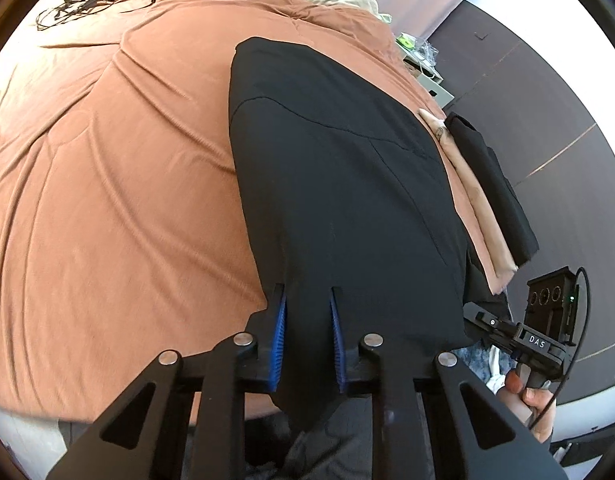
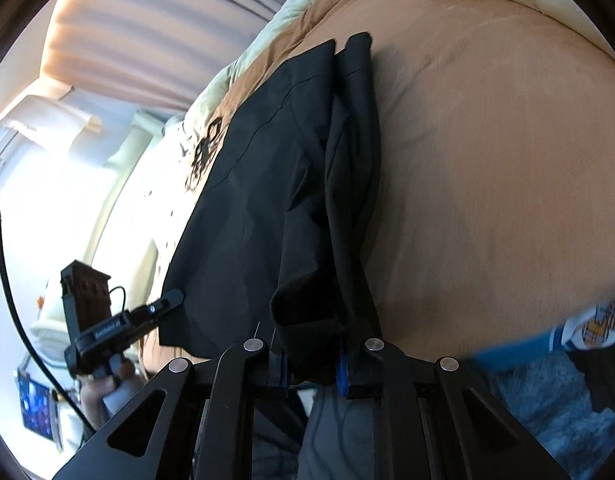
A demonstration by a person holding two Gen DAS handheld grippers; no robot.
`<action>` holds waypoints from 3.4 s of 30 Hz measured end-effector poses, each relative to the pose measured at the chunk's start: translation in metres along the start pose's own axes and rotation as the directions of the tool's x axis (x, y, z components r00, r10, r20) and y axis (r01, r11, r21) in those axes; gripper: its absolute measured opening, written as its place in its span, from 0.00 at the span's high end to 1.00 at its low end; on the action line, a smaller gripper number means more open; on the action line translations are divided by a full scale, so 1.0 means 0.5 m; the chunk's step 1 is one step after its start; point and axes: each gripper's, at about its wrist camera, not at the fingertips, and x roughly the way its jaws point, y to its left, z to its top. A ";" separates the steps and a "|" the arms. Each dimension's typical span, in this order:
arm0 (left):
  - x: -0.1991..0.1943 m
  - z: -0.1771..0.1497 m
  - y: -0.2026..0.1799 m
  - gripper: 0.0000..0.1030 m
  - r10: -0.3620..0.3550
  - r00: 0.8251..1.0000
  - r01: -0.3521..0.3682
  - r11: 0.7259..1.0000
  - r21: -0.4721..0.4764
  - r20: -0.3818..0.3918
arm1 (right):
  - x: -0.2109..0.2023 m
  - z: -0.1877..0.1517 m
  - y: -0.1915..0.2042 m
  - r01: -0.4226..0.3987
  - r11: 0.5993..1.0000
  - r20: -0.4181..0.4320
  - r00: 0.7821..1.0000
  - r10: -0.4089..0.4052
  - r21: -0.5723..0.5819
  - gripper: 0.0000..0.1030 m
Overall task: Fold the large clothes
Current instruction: 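Open the right tool, then the left tool, releasing the fold, then close both tools on the end of the folded black garment stack, then lift the folded black stack with both tools and carry it toward the headboard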
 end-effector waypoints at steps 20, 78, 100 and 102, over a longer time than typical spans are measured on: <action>-0.003 0.055 0.075 0.41 -0.025 0.999 0.027 0.997 -0.077 0.026 | -0.014 0.103 -0.022 0.041 0.998 -0.011 0.999 -0.042 -0.050 0.12; -0.092 0.186 0.095 0.84 -0.073 0.977 0.103 0.984 -0.143 0.200 | -0.001 0.193 0.231 -0.114 0.931 -0.013 0.993 0.116 -0.346 0.83; -0.583 0.040 0.317 0.85 0.068 0.844 0.072 0.968 -0.239 0.533 | 0.079 0.048 0.724 -0.285 0.738 -0.137 0.957 0.256 -0.611 0.83; -0.616 0.023 0.341 0.85 0.097 0.834 0.055 0.965 -0.257 0.544 | 0.105 0.029 0.760 -0.306 0.718 -0.165 0.951 0.261 -0.625 0.83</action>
